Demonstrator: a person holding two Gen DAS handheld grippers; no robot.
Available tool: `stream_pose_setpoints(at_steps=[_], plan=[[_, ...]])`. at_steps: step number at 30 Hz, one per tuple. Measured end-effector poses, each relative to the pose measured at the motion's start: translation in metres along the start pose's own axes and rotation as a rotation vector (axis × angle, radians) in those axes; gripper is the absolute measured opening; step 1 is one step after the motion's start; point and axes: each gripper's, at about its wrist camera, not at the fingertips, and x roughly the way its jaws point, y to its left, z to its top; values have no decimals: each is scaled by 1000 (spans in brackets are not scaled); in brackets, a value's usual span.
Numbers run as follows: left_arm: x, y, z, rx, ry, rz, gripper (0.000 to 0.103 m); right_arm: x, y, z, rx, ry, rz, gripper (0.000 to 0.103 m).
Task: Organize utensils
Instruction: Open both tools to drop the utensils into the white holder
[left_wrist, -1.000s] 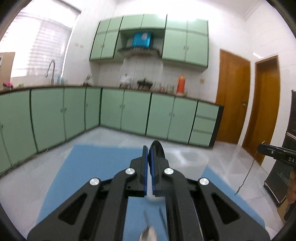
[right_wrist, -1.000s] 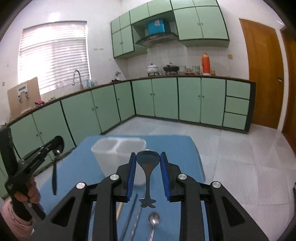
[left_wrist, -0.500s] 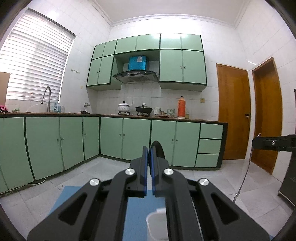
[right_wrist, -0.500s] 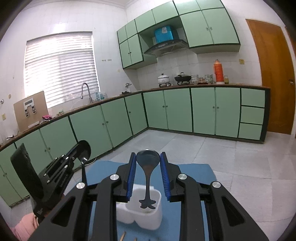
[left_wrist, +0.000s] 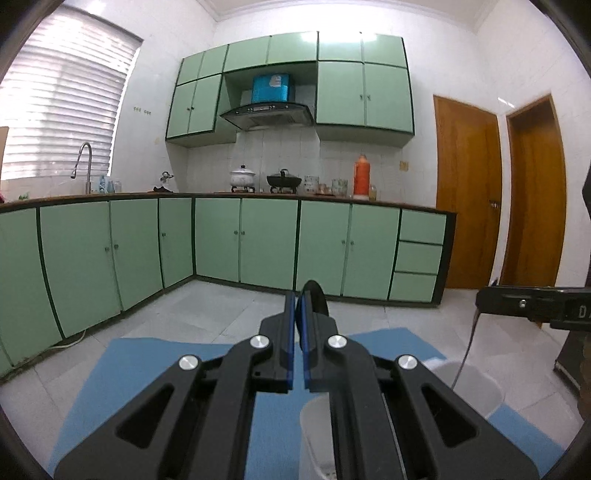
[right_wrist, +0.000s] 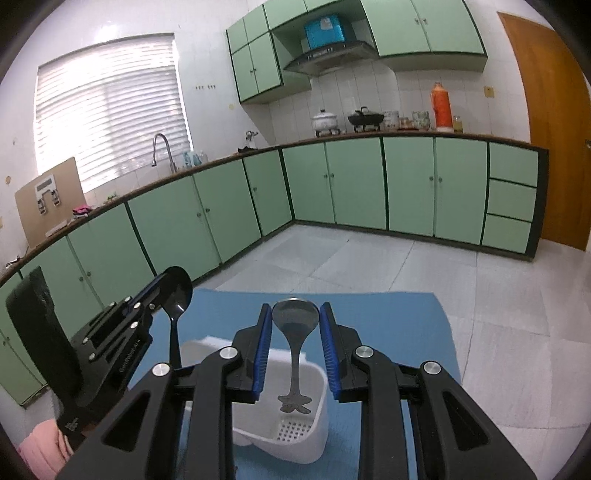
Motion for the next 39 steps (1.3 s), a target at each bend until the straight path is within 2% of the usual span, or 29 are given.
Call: stream_pose_setpoints(at_steps=[17,19,21,25,30,32,39], plan=[[-13,1,-17,8,66,1,6,22,3,-22,-17,28,-52,27],[-15,0,-17,10,65,2,13,21,4,-22,-19,17,-60,28],[-18,1,-15,4,62,2,34,20,5,-22,-25,12,-64,28],[-26,1,-11,-10,54,-3,42,11,10,-25,-30,-1,-62,33],[-47,0,-4,-15,34,-17,63,-5,17,-25,-39,-26,-60,38],[-60,-2,-2,-3,32,-15,66,-15,18,-26,-37,-37,-59,41],[-104,2,-8,-15,95,-18,83,-55,14,-48,-20,-42,-77,54]])
